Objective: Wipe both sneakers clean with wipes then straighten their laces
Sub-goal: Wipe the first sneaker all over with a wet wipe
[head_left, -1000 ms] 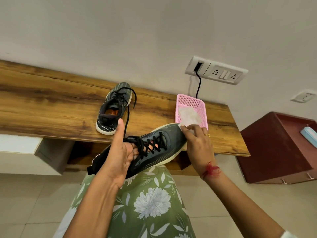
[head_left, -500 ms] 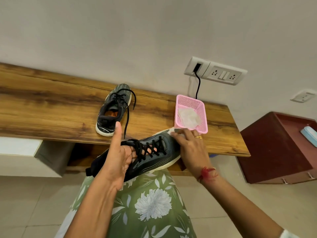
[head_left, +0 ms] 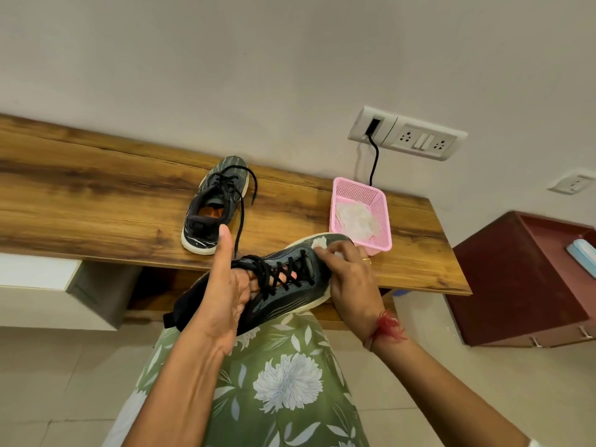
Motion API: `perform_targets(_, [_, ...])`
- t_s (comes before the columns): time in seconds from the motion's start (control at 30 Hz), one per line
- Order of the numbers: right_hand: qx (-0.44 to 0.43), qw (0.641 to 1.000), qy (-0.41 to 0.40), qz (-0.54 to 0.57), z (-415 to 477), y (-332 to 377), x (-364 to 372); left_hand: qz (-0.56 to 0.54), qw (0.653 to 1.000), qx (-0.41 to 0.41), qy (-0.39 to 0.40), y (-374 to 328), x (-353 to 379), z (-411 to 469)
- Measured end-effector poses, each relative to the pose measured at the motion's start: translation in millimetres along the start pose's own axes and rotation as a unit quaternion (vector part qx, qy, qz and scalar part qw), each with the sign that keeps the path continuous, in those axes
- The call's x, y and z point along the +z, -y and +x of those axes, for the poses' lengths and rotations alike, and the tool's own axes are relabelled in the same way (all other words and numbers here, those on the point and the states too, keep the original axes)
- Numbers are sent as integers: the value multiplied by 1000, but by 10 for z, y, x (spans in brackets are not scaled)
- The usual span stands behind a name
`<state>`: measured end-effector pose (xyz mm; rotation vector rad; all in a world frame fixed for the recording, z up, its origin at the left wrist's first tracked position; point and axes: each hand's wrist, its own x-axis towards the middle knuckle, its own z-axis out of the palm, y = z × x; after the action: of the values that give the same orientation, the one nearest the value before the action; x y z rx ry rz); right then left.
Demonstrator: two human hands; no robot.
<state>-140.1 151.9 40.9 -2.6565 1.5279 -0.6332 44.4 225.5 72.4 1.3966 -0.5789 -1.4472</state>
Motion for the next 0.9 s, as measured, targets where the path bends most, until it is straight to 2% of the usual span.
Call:
perform_targets(0.1, [-43,997,15,-69,32,-109,-90,-15,1000,2,2,19,-34,6])
perform_targets(0.17, [-21,994,3,-105,87,-201,-151,-25,1000,2,13,47,-48,22])
perform_targets(0.27, [46,999,9,-12,64,-73,-65,-21,1000,-2,13,42,-16,25])
perform_targets(0.33, [32,998,47,38,-25,21,17,-6,1000,-4,-8,30,-4,7])
perform_targets(0.4, [11,996,83,28,-64,-40,3,7,1000,-5,-21,60,-15,22])
perform_targets(0.53, [12,996,37,-83,37,-223,-79,-19,1000,-8,16,102,-12,52])
perform_targets(0.67, [23,998,43,41,-14,-28,44,-20,1000,0,3,83,3,53])
perform_targets(0.7, [8,998,48,38,-45,-34,52,-23,1000,0,-6,77,-2,51])
perform_targets(0.8, [-27,996,44,-78,-35,-227,-16,-38,999,-5,3,104,-40,70])
perform_targets(0.87, [-1,991,28,-127,23,-380,-74,-50,999,-15,3,119,-39,77])
perform_targets(0.9, [31,993,24,-108,51,-452,-87,-56,998,-15,0,125,-31,80])
